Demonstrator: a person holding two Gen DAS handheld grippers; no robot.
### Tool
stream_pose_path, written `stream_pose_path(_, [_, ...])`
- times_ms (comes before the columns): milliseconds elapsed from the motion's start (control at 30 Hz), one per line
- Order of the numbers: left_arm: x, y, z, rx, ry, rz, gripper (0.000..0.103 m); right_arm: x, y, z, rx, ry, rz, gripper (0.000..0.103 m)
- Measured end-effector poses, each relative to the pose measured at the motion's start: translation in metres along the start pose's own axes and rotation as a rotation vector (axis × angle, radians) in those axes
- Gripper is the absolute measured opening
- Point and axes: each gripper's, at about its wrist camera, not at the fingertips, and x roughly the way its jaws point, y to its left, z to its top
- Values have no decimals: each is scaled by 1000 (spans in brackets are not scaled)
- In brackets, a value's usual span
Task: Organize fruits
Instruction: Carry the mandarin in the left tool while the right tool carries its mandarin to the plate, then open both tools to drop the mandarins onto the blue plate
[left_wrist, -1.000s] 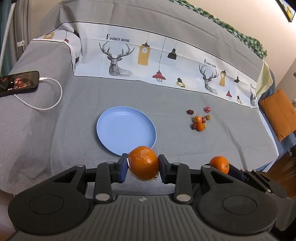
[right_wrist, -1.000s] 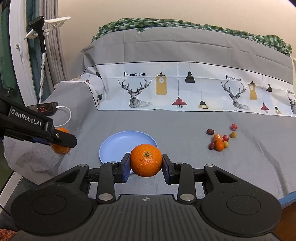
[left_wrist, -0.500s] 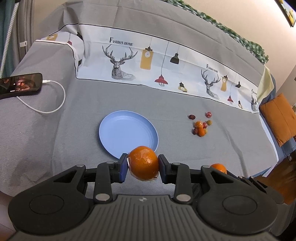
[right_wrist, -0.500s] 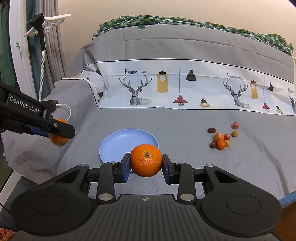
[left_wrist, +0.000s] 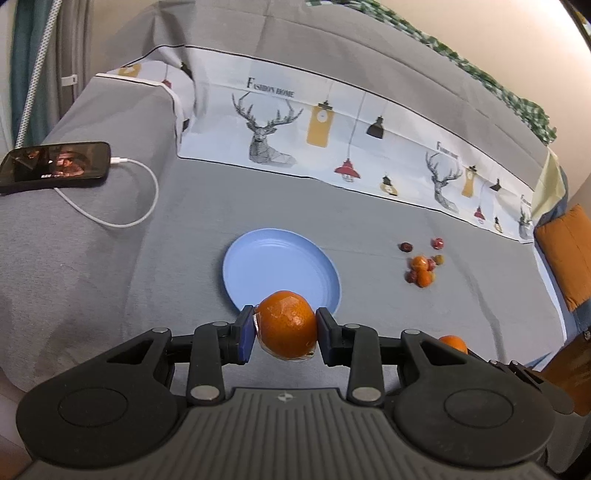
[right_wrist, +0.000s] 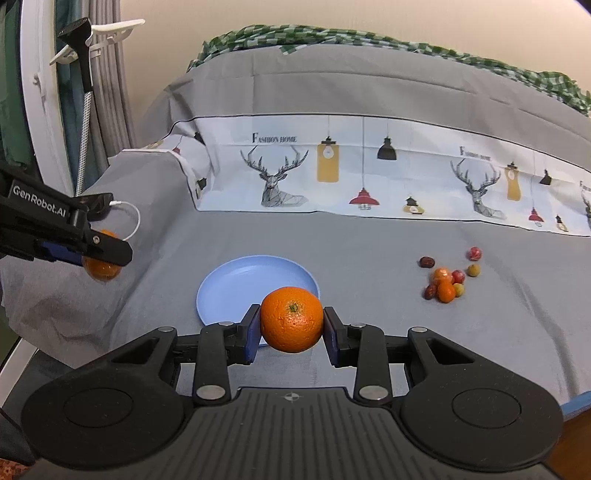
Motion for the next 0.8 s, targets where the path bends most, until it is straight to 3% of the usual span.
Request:
stream_pose_path(267, [42, 8, 13, 9, 45, 36, 38, 43, 8, 6, -10, 43, 25, 36])
stream_pose_path(800, [190, 12, 45, 66, 199, 103, 38, 166, 11, 6, -73, 161, 30, 36])
